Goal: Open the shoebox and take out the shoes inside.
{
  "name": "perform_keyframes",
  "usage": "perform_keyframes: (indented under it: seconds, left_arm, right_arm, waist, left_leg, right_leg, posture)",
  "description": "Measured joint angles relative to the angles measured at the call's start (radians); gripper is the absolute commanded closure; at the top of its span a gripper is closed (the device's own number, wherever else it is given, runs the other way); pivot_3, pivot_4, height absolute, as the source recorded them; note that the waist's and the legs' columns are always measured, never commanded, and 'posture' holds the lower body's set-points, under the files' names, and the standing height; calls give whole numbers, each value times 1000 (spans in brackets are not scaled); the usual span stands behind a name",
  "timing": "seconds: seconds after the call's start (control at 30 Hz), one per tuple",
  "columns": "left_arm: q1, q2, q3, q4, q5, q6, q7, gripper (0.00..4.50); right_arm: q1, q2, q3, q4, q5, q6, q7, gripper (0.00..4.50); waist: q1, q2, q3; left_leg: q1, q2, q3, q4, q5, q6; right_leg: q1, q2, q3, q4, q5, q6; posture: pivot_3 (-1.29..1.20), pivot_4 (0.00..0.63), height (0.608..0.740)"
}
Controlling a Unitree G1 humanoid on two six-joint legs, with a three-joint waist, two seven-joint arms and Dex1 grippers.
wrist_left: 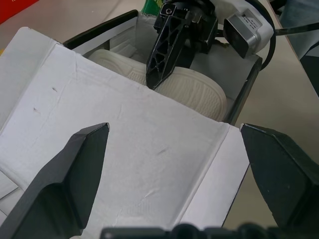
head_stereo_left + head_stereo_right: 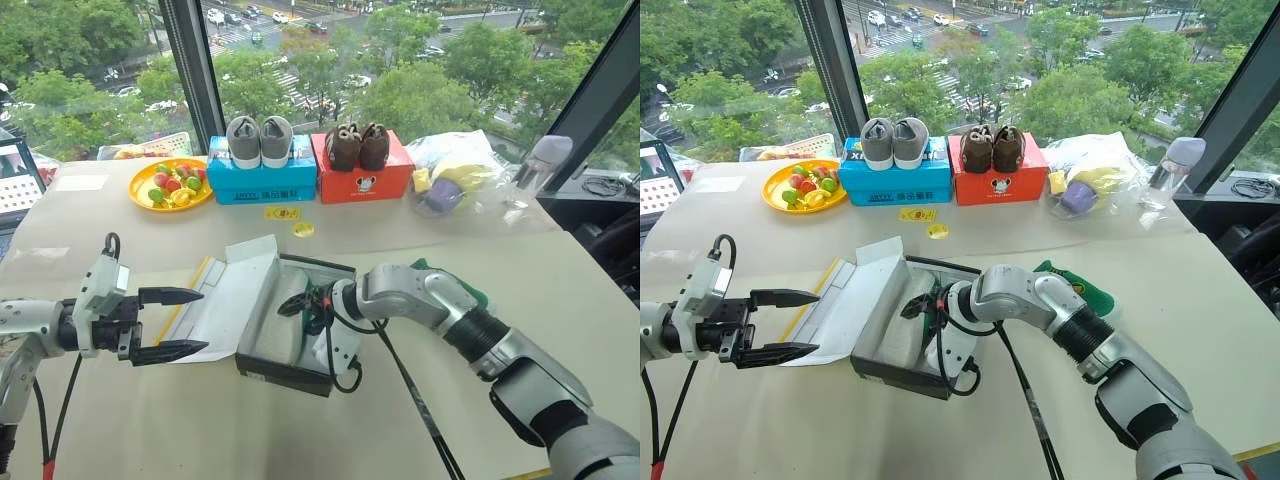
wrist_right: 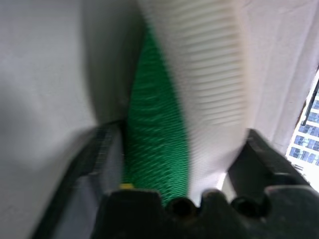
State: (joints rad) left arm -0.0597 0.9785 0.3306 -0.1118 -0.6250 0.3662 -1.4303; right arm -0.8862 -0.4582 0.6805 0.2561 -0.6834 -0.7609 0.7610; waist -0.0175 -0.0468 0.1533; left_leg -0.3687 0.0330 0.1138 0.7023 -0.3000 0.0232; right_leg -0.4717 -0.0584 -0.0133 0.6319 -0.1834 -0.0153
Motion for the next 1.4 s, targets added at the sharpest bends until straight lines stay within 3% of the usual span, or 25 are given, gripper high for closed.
perform_keyframes:
  seconds: [0.1, 0.33, 0.57, 0.73, 0.87, 1.17, 1.4]
  left_arm:
    - [0, 0, 0, 0, 0, 0, 0, 0]
    - [-4, 0, -3, 0, 0, 0, 3, 0]
    - [-9, 0, -8, -1, 0, 0, 6, 0]
    - [-8, 0, -9, -2, 1, 0, 6, 0]
    - [-21, 0, -21, -3, 1, 3, 6, 0]
    - [-24, 4, -23, -5, 1, 8, 7, 0]
    - [-19, 5, -23, -8, 1, 9, 7, 0]
  right_arm:
    - [0, 4, -7, -2, 1, 3, -5, 3245]
    - [-1, 3, -52, -34, 41, 31, -5, 3245]
    - [8, -58, -162, -167, 290, 129, 85, 3245]
    - [123, -68, -255, -318, 645, 592, 247, 3245]
    - [136, -39, -276, -392, 787, 828, 293, 3245]
    - [88, 124, -382, -398, 961, 1148, 187, 3245]
    - [-5, 49, -645, -527, 1245, 1544, 92, 3245]
  waist:
    - [0, 0, 0]
    - [1, 0, 0]
    - [2, 0, 0]
    - [4, 0, 0]
    - [-2, 0, 0]
    - [2, 0, 0]
    - [13, 0, 0]
  left_leg:
    - [0, 0, 0, 0, 0, 0]
    - [-1, 0, 0, 0, 0, 0]
    - [-1, 0, -1, 0, -1, 1]
    - [-1, 0, -1, 1, -2, 3]
    - [0, 1, -1, 1, -4, 8]
    - [0, 1, -1, 1, -2, 4]
    - [-1, 1, -2, 0, -2, 3]
  right_leg:
    - [0, 0, 0, 0, 0, 0]
    - [0, 0, 0, 0, 0, 0]
    - [0, 0, 0, -1, 0, 0]
    - [1, 0, 0, -1, 0, 0]
    - [0, 0, 0, 0, 1, -1]
    - [0, 0, -1, 1, 3, -2]
    - [1, -1, -3, -2, 3, -1]
  posture:
    - [0, 150, 731]
    - [0, 150, 731]
    - [0, 150, 731]
    - [0, 150, 731]
    - [0, 150, 731]
    - [0, 150, 731]
    - [0, 150, 731]
